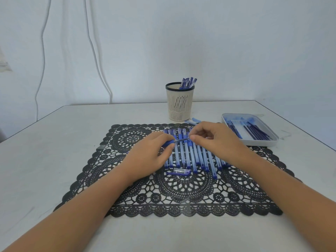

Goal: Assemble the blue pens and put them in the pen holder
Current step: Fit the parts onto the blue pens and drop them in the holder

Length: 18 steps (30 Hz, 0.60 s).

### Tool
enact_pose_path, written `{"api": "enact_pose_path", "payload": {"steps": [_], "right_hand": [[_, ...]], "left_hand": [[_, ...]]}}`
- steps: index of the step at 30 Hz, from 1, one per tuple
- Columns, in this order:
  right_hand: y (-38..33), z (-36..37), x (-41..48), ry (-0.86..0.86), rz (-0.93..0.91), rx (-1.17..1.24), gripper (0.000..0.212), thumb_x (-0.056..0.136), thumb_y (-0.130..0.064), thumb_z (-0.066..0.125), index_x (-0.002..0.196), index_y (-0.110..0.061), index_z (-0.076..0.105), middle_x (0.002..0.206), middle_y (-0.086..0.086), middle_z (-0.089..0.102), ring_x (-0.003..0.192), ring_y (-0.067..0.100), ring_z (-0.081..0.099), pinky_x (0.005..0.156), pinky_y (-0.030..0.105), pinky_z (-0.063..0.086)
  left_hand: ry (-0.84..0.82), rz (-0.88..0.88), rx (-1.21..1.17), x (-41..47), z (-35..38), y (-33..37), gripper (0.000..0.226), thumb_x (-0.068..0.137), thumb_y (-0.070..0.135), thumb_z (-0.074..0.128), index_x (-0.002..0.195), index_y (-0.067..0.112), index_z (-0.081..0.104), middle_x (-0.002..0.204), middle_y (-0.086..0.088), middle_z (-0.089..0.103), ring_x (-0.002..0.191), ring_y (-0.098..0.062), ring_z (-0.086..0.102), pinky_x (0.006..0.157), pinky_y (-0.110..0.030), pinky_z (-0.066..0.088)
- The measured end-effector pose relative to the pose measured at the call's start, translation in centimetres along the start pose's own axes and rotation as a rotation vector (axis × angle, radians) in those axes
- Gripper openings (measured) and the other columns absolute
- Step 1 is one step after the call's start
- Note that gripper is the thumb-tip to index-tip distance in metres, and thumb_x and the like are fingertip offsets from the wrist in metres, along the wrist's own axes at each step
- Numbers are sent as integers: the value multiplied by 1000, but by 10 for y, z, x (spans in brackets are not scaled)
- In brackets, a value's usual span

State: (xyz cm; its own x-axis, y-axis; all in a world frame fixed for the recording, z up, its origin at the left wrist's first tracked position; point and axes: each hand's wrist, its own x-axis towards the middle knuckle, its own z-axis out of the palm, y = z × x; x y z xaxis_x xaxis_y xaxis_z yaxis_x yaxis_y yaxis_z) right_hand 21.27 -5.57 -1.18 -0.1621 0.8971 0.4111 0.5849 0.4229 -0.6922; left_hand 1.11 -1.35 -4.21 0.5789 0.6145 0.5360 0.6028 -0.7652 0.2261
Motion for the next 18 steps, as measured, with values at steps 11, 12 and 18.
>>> {"api": "enact_pose_path", "payload": {"steps": [11,12,18], "right_hand": [[2,6,-1,-103,105,37,16,93,-26,51,105,-35,55,82,-9,63,80,7,63,69,21,46],[1,4,-2,-139,106,-1,14,93,-24,50,101,-34,56,81,-9,61,79,10,62,69,23,47],[-9,3,-8,-451,-44,-244,19,87,-22,59,97,-37,65,93,-11,58,76,1,56,69,9,42]], "left_hand": [[15,-26,-6,0,-1,1,49,89,48,32,111,15,60,98,7,61,88,-3,52,79,-21,45],[11,-37,1,0,-2,0,47,90,47,33,112,15,59,100,7,61,89,-3,52,80,-21,44],[22,-78,10,-1,-3,-4,26,95,28,48,112,12,59,100,4,62,88,-5,51,79,-18,38]]}}
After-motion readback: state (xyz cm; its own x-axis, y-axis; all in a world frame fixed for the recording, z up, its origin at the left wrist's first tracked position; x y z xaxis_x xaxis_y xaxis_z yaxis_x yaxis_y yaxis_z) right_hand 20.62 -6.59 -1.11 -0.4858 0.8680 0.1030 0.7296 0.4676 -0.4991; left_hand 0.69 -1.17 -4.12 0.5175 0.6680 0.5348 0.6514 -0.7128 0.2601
